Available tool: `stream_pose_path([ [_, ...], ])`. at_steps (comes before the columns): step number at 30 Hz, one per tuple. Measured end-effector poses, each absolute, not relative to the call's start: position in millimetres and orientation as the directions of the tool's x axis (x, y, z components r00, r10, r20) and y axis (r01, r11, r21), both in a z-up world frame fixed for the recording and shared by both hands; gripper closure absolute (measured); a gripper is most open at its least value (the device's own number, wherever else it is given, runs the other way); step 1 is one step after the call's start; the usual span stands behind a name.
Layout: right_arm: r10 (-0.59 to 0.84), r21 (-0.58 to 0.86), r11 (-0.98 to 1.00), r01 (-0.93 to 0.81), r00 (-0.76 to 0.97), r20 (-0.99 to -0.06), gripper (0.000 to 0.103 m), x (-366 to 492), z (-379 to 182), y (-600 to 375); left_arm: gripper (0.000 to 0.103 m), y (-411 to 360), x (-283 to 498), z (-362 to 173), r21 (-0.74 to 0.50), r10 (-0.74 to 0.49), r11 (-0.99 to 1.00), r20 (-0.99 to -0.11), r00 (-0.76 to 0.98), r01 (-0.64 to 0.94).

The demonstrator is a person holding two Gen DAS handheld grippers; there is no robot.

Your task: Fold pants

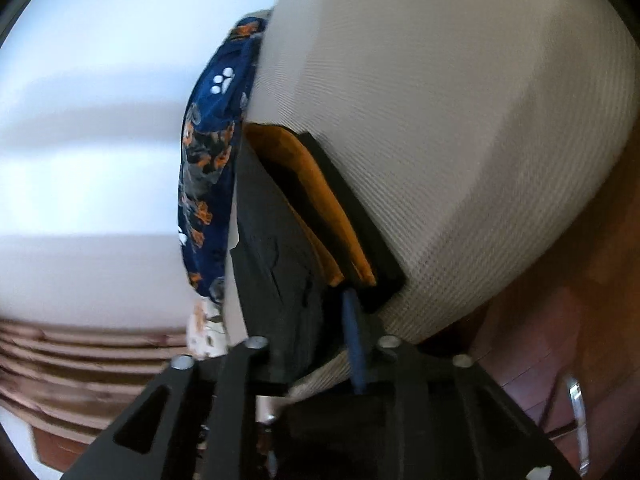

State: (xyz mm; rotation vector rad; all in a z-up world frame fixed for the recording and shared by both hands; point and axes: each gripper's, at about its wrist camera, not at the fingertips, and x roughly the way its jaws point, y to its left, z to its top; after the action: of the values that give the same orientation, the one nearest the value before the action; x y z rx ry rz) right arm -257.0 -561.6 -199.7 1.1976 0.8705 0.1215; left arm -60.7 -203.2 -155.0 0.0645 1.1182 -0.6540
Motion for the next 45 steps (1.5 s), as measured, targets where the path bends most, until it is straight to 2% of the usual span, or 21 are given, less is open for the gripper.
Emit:
stream_pose_path([
  [4,0.474,0.787,0.524,0.325,0.657,-0.586,0.059,-238.4,-183.3,-567.4,0.03,-201.7,-63.4,-153.3,-0.272,-0.457,0.813,-0.847,0.273,0.515],
  [8,0.492,0.735,0.599,0.317,0.579,-0.65,0.059,-206.6,-199.3,-570.4,0.03,-194.5,-61.6,-142.9,-0.275,-0.471,0.818,-0.824,0.314,0.505],
  [14,0.541,0.726,0.635,0.265,0.518,-0.663,0.058,-183.9,-216.4,-571.1,0.03,-175.5,-35.9,-149.7,-0.44,-0.572,0.78,-0.79,0.22,0.445],
  [17,0.556,0.687,0.7,0.194,0.454,-0.696,0.052,-164.2,-209.8,-561.7,0.03,-172.7,-21.8,-160.2,-0.506,-0.616,0.743,-0.773,0.153,0.438],
  [19,0.589,0.689,0.708,0.153,0.411,-0.696,0.05,-148.8,-210.1,-557.0,0.03,-172.9,-11.7,-167.3,-0.559,-0.657,0.7,-0.749,0.092,0.444],
  [22,0.63,0.697,0.711,0.094,0.356,-0.691,0.041,-128.7,-208.8,-551.2,0.03,-172.3,4.3,-177.4,-0.663,-0.729,0.625,-0.684,0.004,0.412],
  [23,0.663,0.715,0.696,0.06,0.328,-0.673,0.033,-121.0,-209.5,-549.1,0.03,-171.7,8.3,-179.9,-0.687,-0.746,0.605,-0.666,-0.015,0.402],
  [26,0.709,0.734,0.679,-0.005,0.265,-0.654,0.026,-110.1,-210.5,-545.8,0.03,-169.3,19.4,-187.0,-0.753,-0.793,0.547,-0.606,-0.061,0.366],
  [29,0.735,0.743,0.667,-0.062,0.224,-0.64,0.024,-103.4,-210.1,-541.3,0.03,-172.0,31.9,-191.4,-0.807,-0.829,0.478,-0.545,-0.127,0.346],
  [36,0.794,0.791,0.6,-0.116,0.206,-0.572,0.024,-94.4,-213.9,-528.9,0.03,-191.9,44.1,-189.0,-0.81,-0.811,0.43,-0.541,-0.225,0.398],
  [38,0.788,0.786,0.607,-0.118,0.217,-0.576,0.025,-94.0,-213.1,-527.0,0.03,-197.2,45.1,-186.9,-0.794,-0.798,0.445,-0.562,-0.217,0.415],
  [40,0.762,0.756,0.641,-0.134,0.232,-0.605,0.031,-93.2,-210.9,-522.5,0.03,-198.7,40.9,-183.7,-0.764,-0.784,0.47,-0.592,-0.19,0.441],
  [41,0.74,0.736,0.664,-0.127,0.25,-0.624,0.043,-94.5,-211.0,-521.9,0.032,-198.7,36.4,-181.1,-0.738,-0.773,0.491,-0.614,-0.159,0.462],
  [43,0.699,0.707,0.702,-0.088,0.28,-0.658,0.063,-98.2,-213.7,-527.0,0.046,-201.4,27.8,-178.2,-0.669,-0.737,0.557,-0.671,-0.079,0.491],
  [45,0.695,0.716,0.696,-0.059,0.304,-0.651,0.067,-103.5,-215.3,-531.7,0.065,-200.0,23.8,-180.7,-0.629,-0.707,0.612,-0.707,-0.026,0.479],
])
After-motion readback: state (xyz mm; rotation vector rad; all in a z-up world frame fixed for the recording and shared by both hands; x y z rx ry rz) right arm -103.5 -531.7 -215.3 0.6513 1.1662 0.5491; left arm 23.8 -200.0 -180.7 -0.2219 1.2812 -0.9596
